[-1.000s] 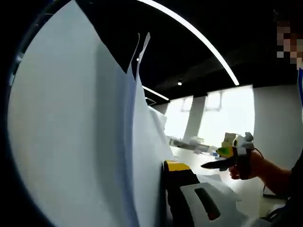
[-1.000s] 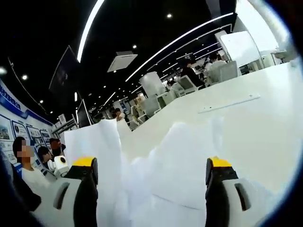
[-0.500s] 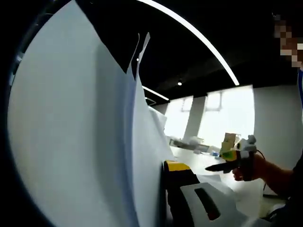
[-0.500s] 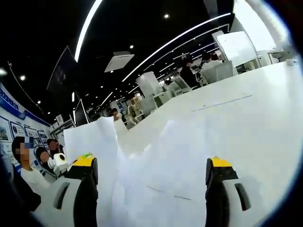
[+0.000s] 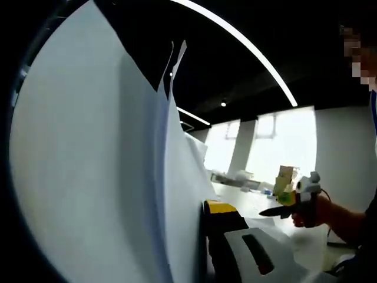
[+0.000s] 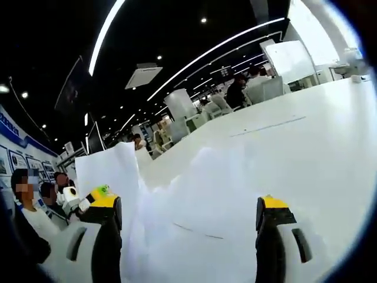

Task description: Organize the stack of printing papers by aligning and flattening the scattered papers on the table

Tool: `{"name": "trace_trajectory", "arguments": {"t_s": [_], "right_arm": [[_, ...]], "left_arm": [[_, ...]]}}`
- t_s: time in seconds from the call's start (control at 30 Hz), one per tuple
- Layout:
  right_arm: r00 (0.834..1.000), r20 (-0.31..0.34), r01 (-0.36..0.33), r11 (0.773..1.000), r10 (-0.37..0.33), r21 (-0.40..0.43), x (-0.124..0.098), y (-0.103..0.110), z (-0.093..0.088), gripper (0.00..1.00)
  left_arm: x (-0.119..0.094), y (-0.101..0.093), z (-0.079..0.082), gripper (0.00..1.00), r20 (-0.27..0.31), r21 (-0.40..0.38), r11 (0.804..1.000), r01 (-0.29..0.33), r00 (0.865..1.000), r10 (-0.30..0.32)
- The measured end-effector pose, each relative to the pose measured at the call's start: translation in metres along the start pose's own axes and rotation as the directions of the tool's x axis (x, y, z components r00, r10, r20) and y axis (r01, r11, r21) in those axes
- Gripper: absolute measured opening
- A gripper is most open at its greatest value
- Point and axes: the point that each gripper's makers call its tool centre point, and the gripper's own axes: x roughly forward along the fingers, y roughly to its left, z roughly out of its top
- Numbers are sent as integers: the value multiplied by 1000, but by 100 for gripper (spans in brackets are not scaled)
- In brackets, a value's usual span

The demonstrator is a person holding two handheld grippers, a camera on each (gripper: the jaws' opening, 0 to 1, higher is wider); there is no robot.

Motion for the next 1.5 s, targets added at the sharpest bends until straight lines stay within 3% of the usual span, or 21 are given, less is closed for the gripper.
{"name": "trace_trajectory", "arguments": {"t_s": [0.53, 1.03, 1.17, 1.5], "right_arm": [[997, -29, 66, 998, -66, -6, -11, -24, -14, 90], [996, -19, 86, 996, -86, -16, -18, -28, -9, 90], [990, -38, 135, 987, -139, -84, -21, -35, -12, 90], [980, -60, 179, 973, -189, -148, -25, -45, -19, 90]], "left_arm": [[1, 0, -1, 8, -3, 3, 1000, 0, 1000, 0], [-1, 0, 0, 8, -1, 2, 1000, -3, 1000, 3], [0, 0, -1, 8, -4, 4, 1000, -1, 1000, 1], [0, 0, -1, 8, -4, 3, 1000, 1, 1000, -1]]}}
